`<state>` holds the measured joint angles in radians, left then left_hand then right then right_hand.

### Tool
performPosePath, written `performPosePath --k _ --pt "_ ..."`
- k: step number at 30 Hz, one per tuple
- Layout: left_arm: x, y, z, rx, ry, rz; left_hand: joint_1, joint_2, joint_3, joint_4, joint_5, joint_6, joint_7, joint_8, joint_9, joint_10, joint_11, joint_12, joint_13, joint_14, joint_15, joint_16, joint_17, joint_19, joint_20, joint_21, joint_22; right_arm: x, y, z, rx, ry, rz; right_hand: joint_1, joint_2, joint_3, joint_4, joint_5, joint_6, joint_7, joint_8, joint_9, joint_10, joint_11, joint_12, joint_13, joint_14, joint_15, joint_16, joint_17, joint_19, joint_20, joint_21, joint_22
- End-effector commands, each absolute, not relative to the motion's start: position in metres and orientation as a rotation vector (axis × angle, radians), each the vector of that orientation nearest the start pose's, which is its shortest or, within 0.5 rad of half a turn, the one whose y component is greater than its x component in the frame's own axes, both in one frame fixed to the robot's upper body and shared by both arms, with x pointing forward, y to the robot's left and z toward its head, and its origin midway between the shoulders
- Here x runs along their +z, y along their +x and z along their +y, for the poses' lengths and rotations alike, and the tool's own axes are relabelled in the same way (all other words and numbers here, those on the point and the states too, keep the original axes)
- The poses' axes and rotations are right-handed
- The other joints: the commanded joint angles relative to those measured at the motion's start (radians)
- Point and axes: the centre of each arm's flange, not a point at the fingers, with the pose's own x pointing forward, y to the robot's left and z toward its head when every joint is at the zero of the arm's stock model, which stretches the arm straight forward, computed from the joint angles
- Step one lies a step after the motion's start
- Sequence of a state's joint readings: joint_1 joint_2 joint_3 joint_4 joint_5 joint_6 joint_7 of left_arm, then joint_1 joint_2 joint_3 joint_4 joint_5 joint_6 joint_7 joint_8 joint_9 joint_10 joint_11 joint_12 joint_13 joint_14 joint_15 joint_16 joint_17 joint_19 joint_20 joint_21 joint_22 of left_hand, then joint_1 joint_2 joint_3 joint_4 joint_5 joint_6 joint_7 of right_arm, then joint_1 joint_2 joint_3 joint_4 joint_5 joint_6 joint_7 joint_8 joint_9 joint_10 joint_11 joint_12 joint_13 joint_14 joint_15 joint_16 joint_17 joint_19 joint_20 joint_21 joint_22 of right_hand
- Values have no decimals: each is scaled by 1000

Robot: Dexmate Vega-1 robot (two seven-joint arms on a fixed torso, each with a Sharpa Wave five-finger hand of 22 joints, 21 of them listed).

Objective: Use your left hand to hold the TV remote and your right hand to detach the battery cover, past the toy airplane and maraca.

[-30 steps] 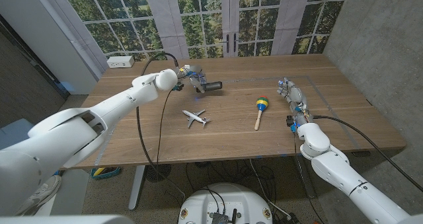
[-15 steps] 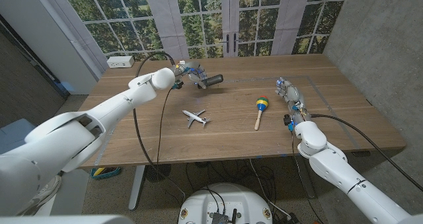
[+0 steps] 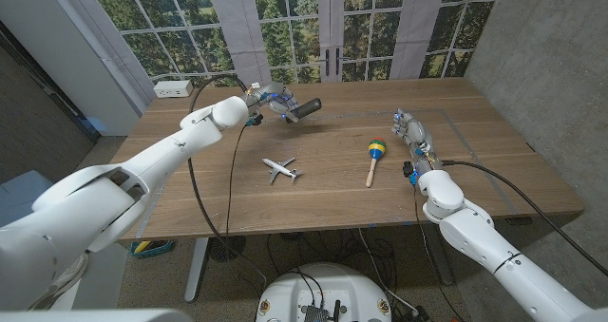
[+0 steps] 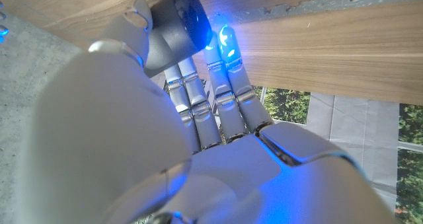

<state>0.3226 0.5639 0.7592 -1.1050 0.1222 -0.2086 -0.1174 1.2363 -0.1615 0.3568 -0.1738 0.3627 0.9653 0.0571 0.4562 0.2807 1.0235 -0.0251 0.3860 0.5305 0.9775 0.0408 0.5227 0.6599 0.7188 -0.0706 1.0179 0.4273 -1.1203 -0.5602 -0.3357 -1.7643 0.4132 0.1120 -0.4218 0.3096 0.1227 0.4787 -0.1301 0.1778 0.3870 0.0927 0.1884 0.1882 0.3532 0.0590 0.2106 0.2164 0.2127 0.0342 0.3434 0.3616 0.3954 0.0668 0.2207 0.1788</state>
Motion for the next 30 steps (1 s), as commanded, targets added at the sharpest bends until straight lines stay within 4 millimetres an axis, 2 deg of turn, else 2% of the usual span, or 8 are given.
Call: performPosePath --k 1,12,25,29,30 --pt "111 686 212 -300 989 -679 102 103 37 4 102 70 -64 3 4 163 -155 -1 8 195 -279 0 6 -7 -96 12 0 -47 569 -243 -56 -83 -598 6 -15 3 -10 2 -9 2 0 2 -1 -3 -1 1 14 0 -1 3 13 -2 2 2" --pt "112 676 207 -340 964 -696 100 99 42 4 115 70 -65 1 9 162 -155 -10 15 192 -279 -8 16 -14 -96 31 -9 -41 563 -234 -62 -117 -614 33 -18 7 -31 6 -16 -5 3 2 -7 -11 -2 1 22 -12 -1 2 22 -5 4 3" --pt "113 670 195 -377 969 -717 98 97 47 4 127 70 -63 -4 10 165 -154 -18 23 192 -279 -13 28 -25 -95 51 -20 -31 559 -225 -35 -160 -615 47 -18 8 -36 6 -20 -10 5 2 -9 -14 -2 1 18 -10 -4 3 19 -1 1 3" --pt "112 670 192 -383 967 -720 97 96 49 4 130 70 -63 -5 11 166 -154 -20 26 193 -279 -15 32 -29 -95 57 -23 -28 558 -222 -26 -171 -616 49 -21 3 -34 5 -22 -10 6 3 -9 -15 -1 1 49 -9 9 5 23 5 3 5" --pt "112 670 191 -384 968 -720 97 96 49 4 131 70 -63 -6 10 165 -154 -21 26 193 -279 -15 32 -29 -95 58 -24 -27 559 -221 -24 -173 -615 50 -22 0 -32 4 -23 -8 7 3 -11 -15 -1 3 66 -17 16 8 37 9 8 6"
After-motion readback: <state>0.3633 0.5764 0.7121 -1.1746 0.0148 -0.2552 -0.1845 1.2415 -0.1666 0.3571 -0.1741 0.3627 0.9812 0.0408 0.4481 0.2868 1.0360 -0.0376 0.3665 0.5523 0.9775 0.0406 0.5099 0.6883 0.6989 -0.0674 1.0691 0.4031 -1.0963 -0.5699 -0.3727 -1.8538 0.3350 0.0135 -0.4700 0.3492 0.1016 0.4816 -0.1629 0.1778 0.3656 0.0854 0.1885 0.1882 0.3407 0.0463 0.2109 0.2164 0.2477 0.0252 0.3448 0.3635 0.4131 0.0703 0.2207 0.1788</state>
